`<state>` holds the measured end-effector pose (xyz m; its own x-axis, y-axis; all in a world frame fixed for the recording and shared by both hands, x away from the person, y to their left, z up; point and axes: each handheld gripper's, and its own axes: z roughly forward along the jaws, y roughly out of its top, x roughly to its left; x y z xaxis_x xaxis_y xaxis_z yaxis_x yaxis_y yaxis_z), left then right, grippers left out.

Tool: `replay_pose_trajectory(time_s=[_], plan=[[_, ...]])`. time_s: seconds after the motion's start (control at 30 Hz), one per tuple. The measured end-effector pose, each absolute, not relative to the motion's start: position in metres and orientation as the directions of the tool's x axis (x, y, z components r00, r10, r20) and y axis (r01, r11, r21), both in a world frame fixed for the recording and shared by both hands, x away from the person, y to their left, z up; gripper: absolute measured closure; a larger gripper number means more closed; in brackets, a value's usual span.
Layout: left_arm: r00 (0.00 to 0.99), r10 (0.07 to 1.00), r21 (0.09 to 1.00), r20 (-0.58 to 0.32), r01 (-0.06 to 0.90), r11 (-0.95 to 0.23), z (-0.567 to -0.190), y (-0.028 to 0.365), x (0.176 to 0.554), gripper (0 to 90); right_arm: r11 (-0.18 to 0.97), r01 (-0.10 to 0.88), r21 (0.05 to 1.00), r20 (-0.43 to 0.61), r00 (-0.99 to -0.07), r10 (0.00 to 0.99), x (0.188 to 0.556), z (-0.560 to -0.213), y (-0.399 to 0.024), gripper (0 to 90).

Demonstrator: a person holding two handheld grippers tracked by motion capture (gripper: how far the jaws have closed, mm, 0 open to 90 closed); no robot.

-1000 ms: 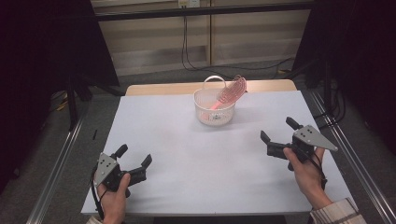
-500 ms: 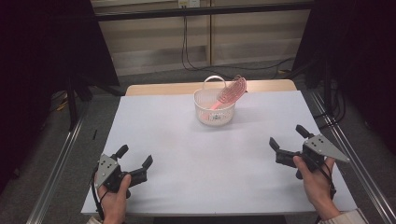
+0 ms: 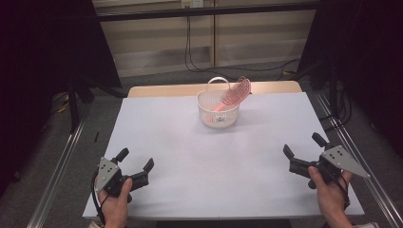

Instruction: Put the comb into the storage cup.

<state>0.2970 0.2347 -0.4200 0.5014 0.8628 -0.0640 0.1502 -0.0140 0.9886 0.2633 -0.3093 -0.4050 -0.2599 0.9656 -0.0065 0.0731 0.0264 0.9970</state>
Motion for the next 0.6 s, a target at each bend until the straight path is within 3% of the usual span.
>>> replay_pose_trajectory(time_s=[0.6], plan=[[0.478, 0.877, 0.987, -0.059, 0.161, -0.021, -0.422, 0.24, 0.289, 3.1, 0.019, 0.113, 0.993, 0.011, -0.264, 0.965, 0.242, -0.419, -0.329, 0.0]])
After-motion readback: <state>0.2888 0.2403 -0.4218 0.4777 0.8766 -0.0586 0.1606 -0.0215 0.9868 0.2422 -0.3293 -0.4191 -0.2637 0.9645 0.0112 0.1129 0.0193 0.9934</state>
